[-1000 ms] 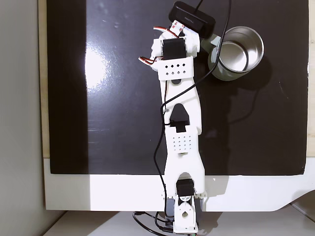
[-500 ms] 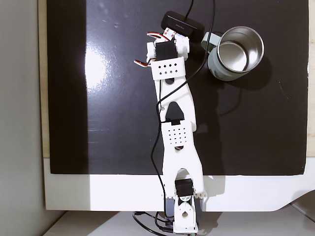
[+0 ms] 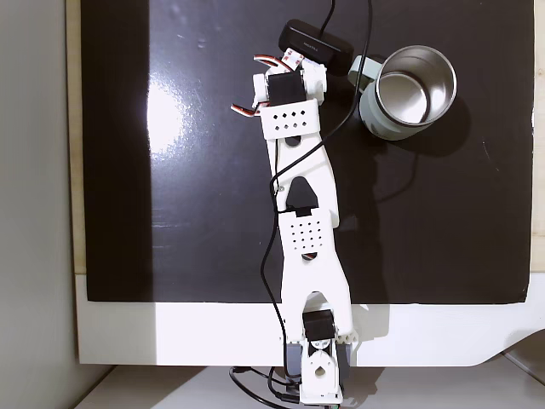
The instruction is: Grasp a gauze and put it in the cup.
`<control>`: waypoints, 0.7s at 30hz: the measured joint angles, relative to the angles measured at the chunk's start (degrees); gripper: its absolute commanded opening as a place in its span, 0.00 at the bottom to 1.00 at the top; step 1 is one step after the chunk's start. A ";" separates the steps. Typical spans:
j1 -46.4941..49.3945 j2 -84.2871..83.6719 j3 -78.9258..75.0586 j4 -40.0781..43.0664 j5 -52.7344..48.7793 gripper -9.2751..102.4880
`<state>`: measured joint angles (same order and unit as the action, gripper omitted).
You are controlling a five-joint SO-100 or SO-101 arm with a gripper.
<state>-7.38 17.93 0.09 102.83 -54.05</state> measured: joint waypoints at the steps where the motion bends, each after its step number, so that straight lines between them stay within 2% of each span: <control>1: 0.00 0.00 0.00 0.00 0.00 0.08; 12: -0.44 1.23 0.09 0.09 1.85 0.08; 21: -2.11 17.75 10.28 0.18 2.11 0.08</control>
<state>-9.49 35.68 10.37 103.01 -51.94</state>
